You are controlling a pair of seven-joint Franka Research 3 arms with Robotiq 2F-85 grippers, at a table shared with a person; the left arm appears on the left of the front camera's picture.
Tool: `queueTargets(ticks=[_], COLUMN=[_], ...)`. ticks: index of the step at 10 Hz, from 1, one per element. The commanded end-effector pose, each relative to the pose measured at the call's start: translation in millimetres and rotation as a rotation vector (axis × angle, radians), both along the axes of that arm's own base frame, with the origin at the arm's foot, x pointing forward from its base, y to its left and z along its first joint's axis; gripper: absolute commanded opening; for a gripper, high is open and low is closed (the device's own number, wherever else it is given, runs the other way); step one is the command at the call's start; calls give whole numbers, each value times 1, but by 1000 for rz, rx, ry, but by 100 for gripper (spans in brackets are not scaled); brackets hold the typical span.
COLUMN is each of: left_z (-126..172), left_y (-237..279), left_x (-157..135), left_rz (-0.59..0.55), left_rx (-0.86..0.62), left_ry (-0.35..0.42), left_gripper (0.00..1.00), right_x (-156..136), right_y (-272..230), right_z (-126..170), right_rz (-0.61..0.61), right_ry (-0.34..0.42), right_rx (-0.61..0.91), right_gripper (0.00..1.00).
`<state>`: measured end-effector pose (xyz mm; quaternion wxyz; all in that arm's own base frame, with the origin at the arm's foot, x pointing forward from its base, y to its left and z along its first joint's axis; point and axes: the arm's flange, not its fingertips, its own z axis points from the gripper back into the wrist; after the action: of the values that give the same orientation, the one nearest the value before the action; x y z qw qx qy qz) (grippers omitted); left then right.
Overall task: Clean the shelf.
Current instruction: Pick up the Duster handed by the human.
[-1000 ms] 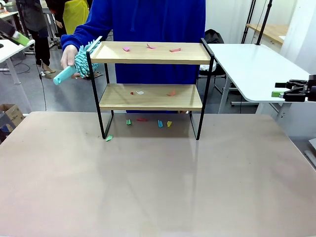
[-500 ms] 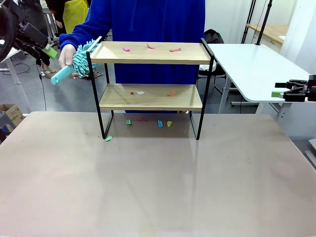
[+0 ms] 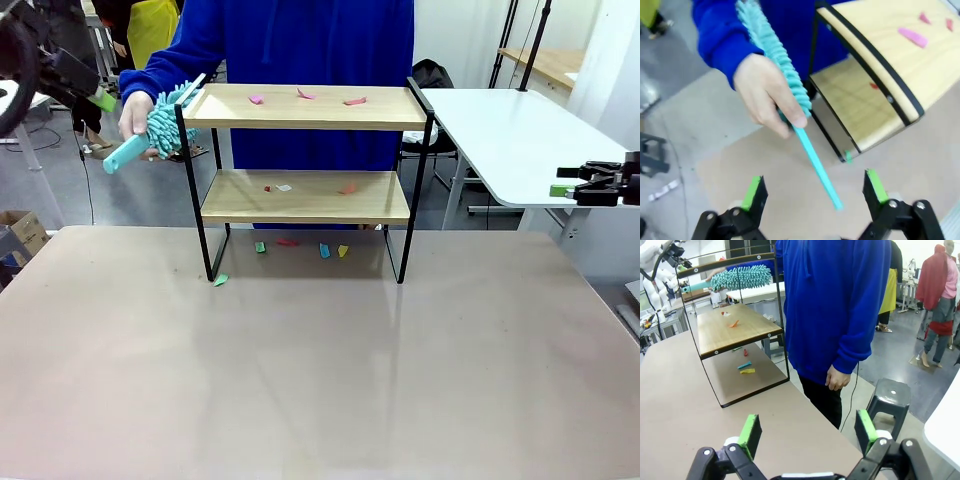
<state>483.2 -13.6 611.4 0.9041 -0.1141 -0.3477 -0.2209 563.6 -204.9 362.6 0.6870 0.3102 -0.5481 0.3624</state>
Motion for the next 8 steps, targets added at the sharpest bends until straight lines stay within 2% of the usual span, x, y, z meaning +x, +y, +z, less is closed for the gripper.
queueTargets(ticks=[1, 3, 5, 8], left_z=[-22, -43, -61, -77], left_y=[-30, -45, -57, -61], left_x=[-9, -6, -3, -2], left_rz=[123, 149, 222, 237], left_rx=[58, 59, 99, 82], left_ry=[-33, -7, 13, 62], left_gripper=[100, 100, 100, 100], right_x=[1, 1, 1, 1], right_y=[2, 2, 2, 2], right_z=[2, 2, 2, 2], right_rz=[4, 4, 4, 4], right_ry=[-5, -5, -5, -5], right_rx=[1, 1, 1, 1], right_gripper=[100, 100, 100, 100])
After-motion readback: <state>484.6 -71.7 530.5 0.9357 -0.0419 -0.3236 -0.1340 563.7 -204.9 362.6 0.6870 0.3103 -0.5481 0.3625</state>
